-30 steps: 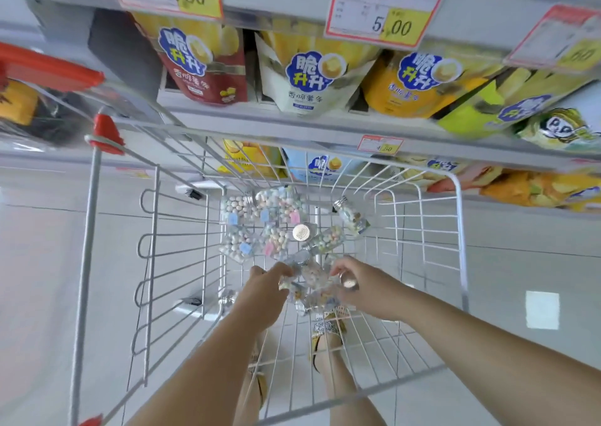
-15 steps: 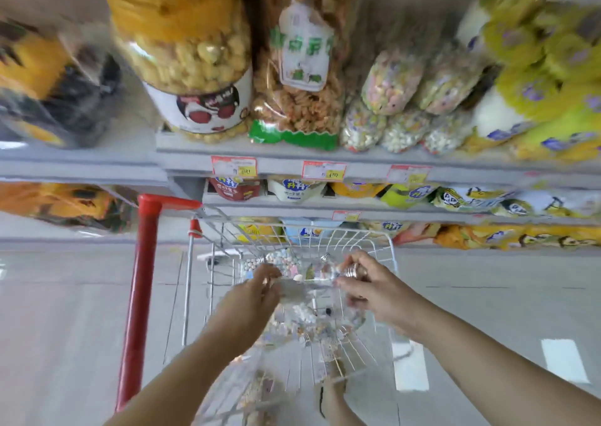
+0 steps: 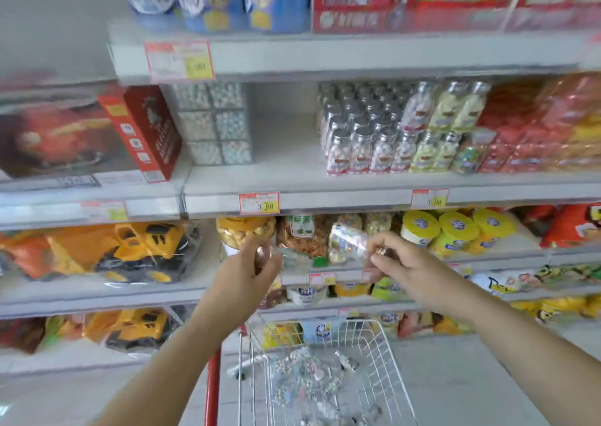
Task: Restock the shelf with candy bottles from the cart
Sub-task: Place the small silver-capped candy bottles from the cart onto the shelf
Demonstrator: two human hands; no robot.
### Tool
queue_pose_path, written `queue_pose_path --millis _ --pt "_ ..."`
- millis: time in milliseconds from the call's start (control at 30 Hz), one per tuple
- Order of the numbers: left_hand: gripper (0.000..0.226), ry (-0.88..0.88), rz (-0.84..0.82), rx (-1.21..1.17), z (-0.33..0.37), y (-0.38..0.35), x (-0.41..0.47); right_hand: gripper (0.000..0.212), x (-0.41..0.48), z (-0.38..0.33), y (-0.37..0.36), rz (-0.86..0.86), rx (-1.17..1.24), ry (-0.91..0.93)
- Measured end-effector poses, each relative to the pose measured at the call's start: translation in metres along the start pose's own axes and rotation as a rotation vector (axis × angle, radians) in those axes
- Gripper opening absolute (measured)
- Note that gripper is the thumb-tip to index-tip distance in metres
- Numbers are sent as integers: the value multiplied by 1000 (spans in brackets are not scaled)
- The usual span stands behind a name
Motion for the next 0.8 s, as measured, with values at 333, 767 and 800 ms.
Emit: queue_pose_path --millis 333,767,800 --pt "15 -11 257 112 70 54 63 35 81 -115 72 135 -804 255" --pt "22 -62 126 387 55 77 165 43 182 -125 73 39 -1125 185" --pt "22 -85 103 390 54 76 171 46 185 -124 71 23 -1124 166"
Point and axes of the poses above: each hand's wrist, its own x-axis towards the middle knuckle, its own y-axis out of the back of the hand, z = x × y, the point moved 2 cm from there along x, towards the middle knuckle, and after that the axes turned 2 degrees about -z, right-handed, at the moved point
